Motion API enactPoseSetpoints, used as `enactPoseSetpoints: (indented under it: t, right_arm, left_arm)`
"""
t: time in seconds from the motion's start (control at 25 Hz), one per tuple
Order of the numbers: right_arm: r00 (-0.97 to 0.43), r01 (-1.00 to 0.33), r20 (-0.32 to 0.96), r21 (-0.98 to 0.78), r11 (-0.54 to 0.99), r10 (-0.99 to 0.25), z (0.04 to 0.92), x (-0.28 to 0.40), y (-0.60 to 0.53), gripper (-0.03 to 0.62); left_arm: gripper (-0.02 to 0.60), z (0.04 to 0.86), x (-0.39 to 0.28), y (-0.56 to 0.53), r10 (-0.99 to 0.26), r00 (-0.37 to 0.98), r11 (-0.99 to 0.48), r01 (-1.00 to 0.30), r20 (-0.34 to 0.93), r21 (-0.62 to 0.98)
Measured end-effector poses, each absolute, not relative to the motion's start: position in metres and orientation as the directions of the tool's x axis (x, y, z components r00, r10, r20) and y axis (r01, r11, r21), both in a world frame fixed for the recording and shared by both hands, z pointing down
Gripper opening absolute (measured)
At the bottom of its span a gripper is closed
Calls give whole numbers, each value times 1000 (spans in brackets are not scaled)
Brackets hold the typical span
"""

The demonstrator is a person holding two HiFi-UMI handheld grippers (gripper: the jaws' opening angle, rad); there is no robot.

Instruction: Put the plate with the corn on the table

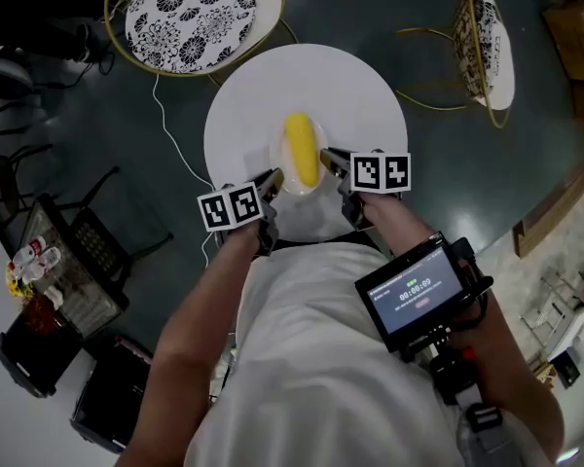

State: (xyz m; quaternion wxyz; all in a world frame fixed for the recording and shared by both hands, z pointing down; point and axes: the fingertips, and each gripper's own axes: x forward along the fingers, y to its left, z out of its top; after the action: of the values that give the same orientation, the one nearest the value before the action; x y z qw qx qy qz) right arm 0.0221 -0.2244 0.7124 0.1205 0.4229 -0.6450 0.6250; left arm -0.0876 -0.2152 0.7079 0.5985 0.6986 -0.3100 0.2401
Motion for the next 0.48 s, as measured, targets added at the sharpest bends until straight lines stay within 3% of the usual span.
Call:
enactPoseSetpoints:
  t: [0.48]
  right_arm:
    - [-569, -726, 705, -673, -145, -423, 734, 20, -244, 44]
  left_arm:
    - [41, 732, -90, -238, -140, 682, -108, -732, 718, 673]
